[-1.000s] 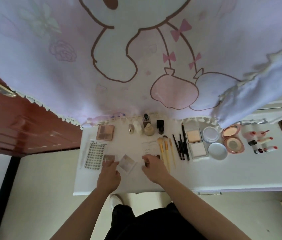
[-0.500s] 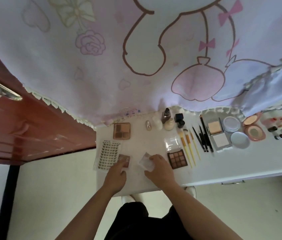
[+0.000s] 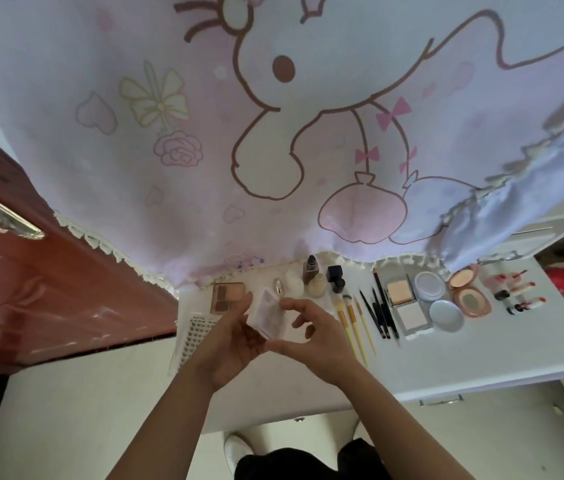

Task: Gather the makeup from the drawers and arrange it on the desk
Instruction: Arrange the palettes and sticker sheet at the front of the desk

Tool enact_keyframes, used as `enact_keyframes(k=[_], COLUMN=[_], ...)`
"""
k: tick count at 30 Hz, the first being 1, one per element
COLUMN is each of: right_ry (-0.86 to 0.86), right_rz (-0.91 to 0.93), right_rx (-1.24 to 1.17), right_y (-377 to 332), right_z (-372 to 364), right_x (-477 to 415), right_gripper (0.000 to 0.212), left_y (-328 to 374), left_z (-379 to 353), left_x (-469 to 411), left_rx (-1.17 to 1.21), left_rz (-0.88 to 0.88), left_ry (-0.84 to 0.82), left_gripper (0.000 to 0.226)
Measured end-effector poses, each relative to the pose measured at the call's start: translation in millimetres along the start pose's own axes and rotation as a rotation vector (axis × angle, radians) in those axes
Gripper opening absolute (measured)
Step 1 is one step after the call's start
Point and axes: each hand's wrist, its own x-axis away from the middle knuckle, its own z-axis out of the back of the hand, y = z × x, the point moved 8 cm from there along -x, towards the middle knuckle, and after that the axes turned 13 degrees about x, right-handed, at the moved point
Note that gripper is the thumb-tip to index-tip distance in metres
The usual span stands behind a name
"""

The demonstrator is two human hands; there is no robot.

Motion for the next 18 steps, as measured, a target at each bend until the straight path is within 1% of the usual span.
enact_keyframes(k=[1,2,5,7,10,13,15,18], right_ry=[0.003,0.004,-0.004,-0.011,-0.020,-0.055,-0.069,-0.042], right_rz=[0.024,0.046,0.083,0.079,0.094,0.174,0.206,0.197], right_rx=[0.011,0.022,0.050,0.068,0.176,0.340,0.387,0.372], right_y=[-3,-6,-11,-11,-16,-28,-33,-35], right_z=[3,6,12,14,14,10,9,12], right_x=[-1,-1,0,1,3,5,3,1], right_gripper=[0.062,0.063,0.063,0.065,0.075,0.085,0.086,0.083], left_y=[3,4,4,1,-3,-3,-5,-1], left_z=[-5,-12,-21,-22,-22,-23,-23,-17], left_x=[1,4,5,5,6,6,6,5], left_rx=[0.017,0.035,0.079,0.094,0.121,0.135,0.124,0.153], left_rz=[-0.014,-0.018,0.004,0.029,0.042,0.016,0.011,-0.018], left_ry=[-0.029,-0.064,-0.143,-0.153,-0.171,-0.199,-0.200,-0.175], left_gripper=[0.051,0.052,0.071,0.076,0.072,0.065,0.067,0.070])
